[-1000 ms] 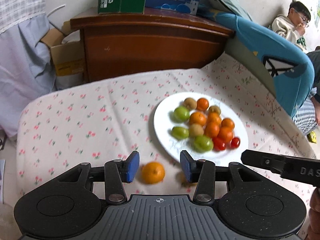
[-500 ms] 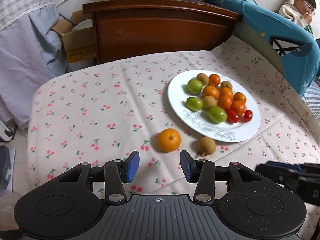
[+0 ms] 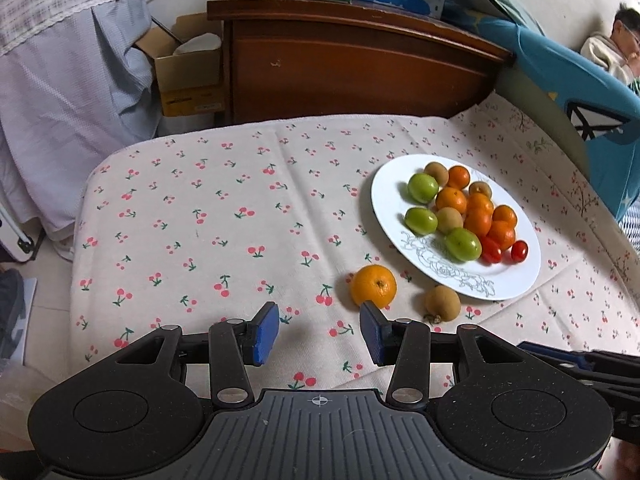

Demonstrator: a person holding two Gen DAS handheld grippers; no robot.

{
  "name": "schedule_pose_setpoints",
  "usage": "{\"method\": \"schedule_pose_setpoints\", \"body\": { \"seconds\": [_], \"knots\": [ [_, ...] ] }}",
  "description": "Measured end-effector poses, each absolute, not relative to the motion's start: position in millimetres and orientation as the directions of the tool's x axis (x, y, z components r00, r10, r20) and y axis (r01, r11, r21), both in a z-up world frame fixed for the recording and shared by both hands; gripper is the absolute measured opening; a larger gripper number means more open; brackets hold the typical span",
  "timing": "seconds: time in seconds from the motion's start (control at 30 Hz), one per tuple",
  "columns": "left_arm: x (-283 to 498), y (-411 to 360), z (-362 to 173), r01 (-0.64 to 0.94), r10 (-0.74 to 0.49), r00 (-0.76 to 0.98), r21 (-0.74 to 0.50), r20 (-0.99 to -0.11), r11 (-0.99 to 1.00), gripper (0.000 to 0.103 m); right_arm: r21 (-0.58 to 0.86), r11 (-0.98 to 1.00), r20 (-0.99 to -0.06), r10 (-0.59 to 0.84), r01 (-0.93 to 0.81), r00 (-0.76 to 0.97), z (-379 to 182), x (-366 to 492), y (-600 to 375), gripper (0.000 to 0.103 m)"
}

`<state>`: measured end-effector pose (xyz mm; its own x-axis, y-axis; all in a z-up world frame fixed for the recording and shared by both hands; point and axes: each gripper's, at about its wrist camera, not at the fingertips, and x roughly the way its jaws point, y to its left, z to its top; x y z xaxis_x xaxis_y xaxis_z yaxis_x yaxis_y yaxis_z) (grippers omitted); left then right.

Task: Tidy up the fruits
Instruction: 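Withdraw both open tools from the plate back to the last fruits, then grasp the mandarin with the left tool while the right tool grasps the kiwi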

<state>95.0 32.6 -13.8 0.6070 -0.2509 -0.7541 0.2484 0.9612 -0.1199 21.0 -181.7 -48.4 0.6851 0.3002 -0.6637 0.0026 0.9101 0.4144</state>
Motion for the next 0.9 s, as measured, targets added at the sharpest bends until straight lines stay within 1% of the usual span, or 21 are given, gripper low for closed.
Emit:
{"method": "schedule_pose_setpoints", "body": {
  "seconds": [0.17, 0.23, 0.3, 0.43, 0.57, 0.67, 0.8, 0.9],
  "knots": [
    [98.7, 35.2, -11.8, 0.234, -0.250, 0.618, -0.129, -0.745, 0.964, 0.043, 0.401, 0.916, -0.667, 0.293, -0.002, 0.685, -56.1, 34.8, -172.4, 0.028],
    [101.2, 33.7, -13.5, 0.237, -0.255, 0.614, -0.134, -0.746, 0.962, 0.043, 0.401, 0.916, -0.663, 0.296, -0.007, 0.687, -58.0, 40.6, -170.0, 0.033],
    [104.3, 31.4, -16.1, 0.242, -0.261, 0.608, -0.138, -0.749, 0.960, 0.043, 0.396, 0.918, -0.663, 0.291, -0.007, 0.689, -59.4, 46.6, -168.6, 0.035],
    [107.2, 27.8, -19.2, 0.243, -0.258, 0.606, -0.134, -0.752, 0.961, 0.043, 0.407, 0.913, -0.661, 0.288, 0.010, 0.693, -62.0, 54.2, -167.6, 0.035],
    [107.9, 25.1, -20.4, 0.255, -0.262, 0.606, -0.129, -0.751, 0.958, 0.043, 0.384, 0.923, -0.672, 0.267, 0.017, 0.691, -66.7, 62.7, -163.7, 0.035],
    [109.4, 22.9, -22.3, 0.263, -0.270, 0.601, -0.133, -0.753, 0.956, 0.043, 0.388, 0.921, -0.678, 0.270, 0.022, 0.683, -71.5, 67.0, -162.3, 0.034],
    [111.7, 17.3, -26.4, 0.280, -0.271, 0.601, -0.120, -0.752, 0.953, 0.043, 0.381, 0.925, -0.676, 0.271, 0.010, 0.686, -72.8, 68.7, -160.8, 0.025],
    [112.4, 11.6, -29.8, 0.299, -0.280, 0.597, -0.115, -0.752, 0.947, 0.043, 0.384, 0.923, -0.676, 0.273, 0.011, 0.685, -71.1, 65.8, -162.0, 0.023]
  ]
}}
